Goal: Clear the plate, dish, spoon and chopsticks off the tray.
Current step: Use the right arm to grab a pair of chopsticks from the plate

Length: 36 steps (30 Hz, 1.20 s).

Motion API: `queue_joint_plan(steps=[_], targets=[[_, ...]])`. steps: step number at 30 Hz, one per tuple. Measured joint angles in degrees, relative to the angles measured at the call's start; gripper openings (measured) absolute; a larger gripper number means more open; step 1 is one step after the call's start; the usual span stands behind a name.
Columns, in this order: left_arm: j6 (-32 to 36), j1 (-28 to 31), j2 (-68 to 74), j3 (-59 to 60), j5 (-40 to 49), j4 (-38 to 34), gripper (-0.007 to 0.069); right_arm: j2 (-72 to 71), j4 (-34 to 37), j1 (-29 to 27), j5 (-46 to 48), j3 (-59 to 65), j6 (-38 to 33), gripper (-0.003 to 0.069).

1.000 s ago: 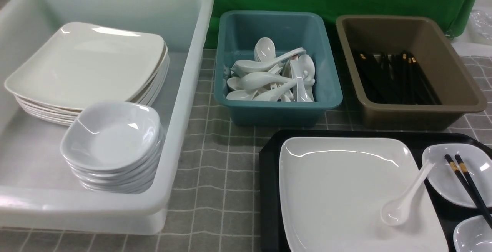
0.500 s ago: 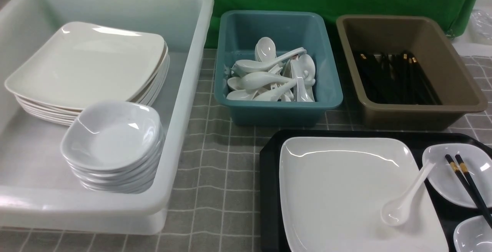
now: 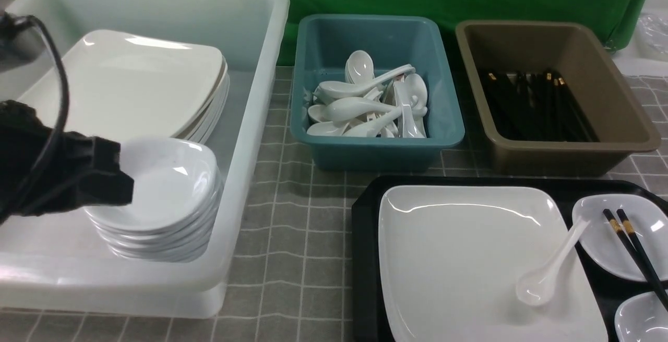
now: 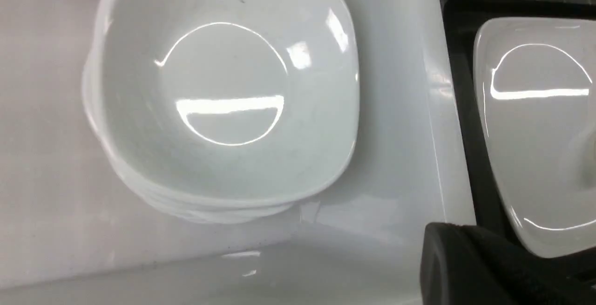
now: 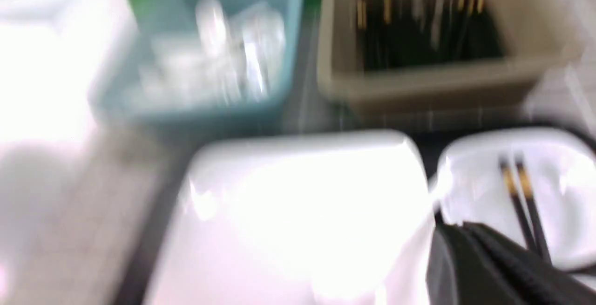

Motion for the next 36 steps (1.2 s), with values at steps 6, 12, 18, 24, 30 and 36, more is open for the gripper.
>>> queue_joint_plan(steps=[6, 12, 18, 24, 30, 36], targets=[[-3.15, -12.92, 1.29, 0.00, -0.88, 4.72, 0.0019, 21.76, -5.61, -0.90, 12.92, -10.55, -7.20, 0.0019], [-8.05, -23.60, 1.28, 0.00, 0.42, 7.19, 0.0019, 38.61, -8.39, -4.09, 15.12, -17.90, -7.57, 0.0048], [-9.07, -31.54, 1.28, 0.00, 1.66, 7.13, 0.0019, 53.09, -12.83, -6.82, 13.97, -22.68, -4.01, 0.0362], [-9.22, -32.83, 1.28, 0.00, 1.68, 7.49, 0.0019, 61.14, -14.07, -7.19, 7.61, -23.07, -2.21, 0.0469], [-9.22, -32.83, 1.28, 0.00, 0.20, 8.10, 0.0020, 66.03, -14.77, -7.19, 3.17, -23.46, -0.39, 0.0414], [-9.22, -32.83, 1.28, 0.00, 0.01, 8.16, 0.0020, 66.49, -14.79, -7.19, 3.53, -23.45, -0.21, 0.0137]])
